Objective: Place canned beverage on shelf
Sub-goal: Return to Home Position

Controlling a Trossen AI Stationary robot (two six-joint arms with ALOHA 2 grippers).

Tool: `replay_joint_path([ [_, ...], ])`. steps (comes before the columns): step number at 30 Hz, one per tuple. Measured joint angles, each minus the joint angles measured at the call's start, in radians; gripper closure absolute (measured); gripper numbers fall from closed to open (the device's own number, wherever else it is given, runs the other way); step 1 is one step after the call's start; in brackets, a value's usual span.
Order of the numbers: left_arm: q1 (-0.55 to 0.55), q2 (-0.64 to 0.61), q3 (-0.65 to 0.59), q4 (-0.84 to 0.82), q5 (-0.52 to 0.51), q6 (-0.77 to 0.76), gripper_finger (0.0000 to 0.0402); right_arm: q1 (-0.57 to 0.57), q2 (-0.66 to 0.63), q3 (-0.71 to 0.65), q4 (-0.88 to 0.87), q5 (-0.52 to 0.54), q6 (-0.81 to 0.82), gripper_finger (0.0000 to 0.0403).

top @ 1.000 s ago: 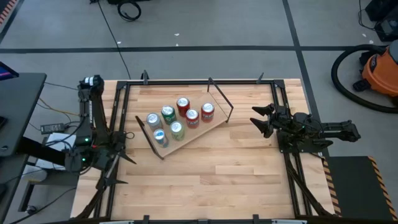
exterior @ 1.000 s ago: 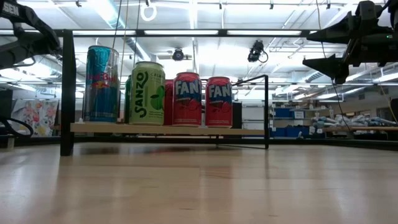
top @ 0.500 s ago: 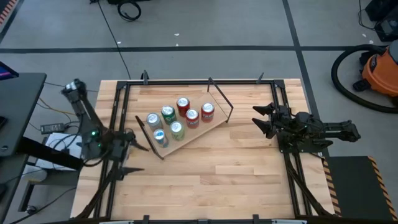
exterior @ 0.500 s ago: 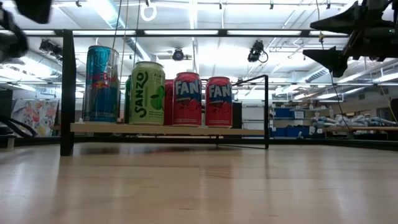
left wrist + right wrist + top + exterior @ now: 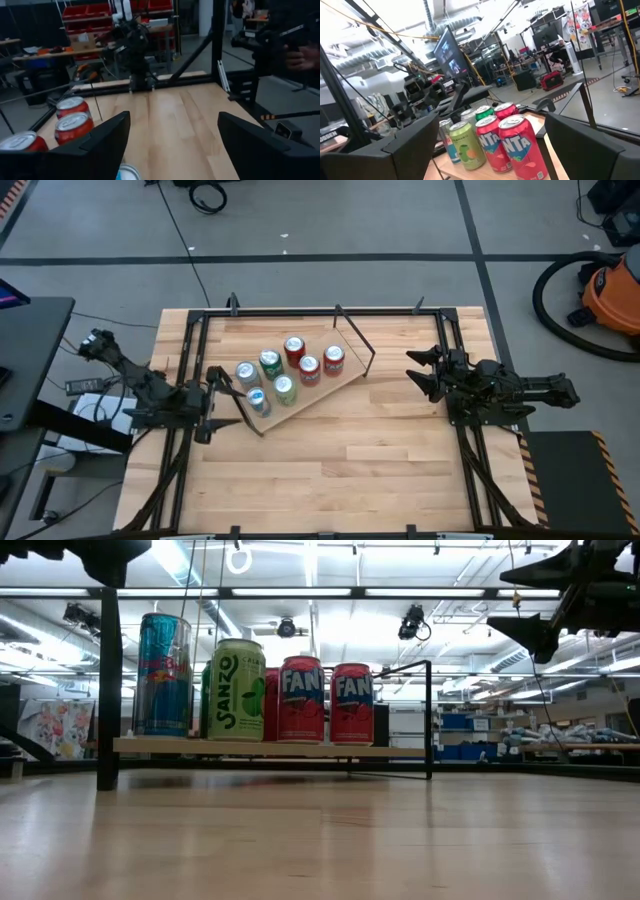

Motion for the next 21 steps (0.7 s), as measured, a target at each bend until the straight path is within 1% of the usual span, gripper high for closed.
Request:
replay_joint_path([
  [3, 0.001, -0.040, -0.006, -0.021, -0.001, 0.011, 0.0097, 0.000, 0.000, 0.000, -0.003, 0.000, 0.010, 0.0029],
  [5, 0.001, -0.071, -0.052, 0.037, 0.000, 0.024, 0.0103, 0.000, 0.000, 0.000, -0.003, 0.000, 0.023, 0.0029],
  [8, 0.001, -0.126, -0.154, 0.108, -0.001, 0.038, 0.0109, 0.000, 0.000, 0.000, -0.004, 0.000, 0.026, 0.0029],
  [11, 0.001, -0.192, -0.183, 0.116, 0.000, 0.051, 0.0113, 0.000, 0.000, 0.000, -0.003, 0.000, 0.026, 0.0029],
  [13, 0.001, -0.231, -0.183, 0.095, 0.022, 0.049, 0.0113, 0.000, 0.000, 0.000, -0.002, 0.000, 0.025, 0.0029],
  [15, 0.001, -0.272, -0.195, 0.035, 0.039, 0.045, 0.0114, 0.000, 0.000, 0.000, -0.002, 0.001, 0.024, 0.0029],
  [19, 0.001, -0.362, -0.199, -0.042, 0.049, 0.040, 0.0114, 0.000, 0.000, 0.000, -0.006, 0.001, 0.023, 0.0029],
  [21, 0.001, -0.368, -0.195, -0.042, 0.058, 0.044, 0.0114, 0.000, 0.000, 0.000, -0.007, 0.000, 0.023, 0.0028],
])
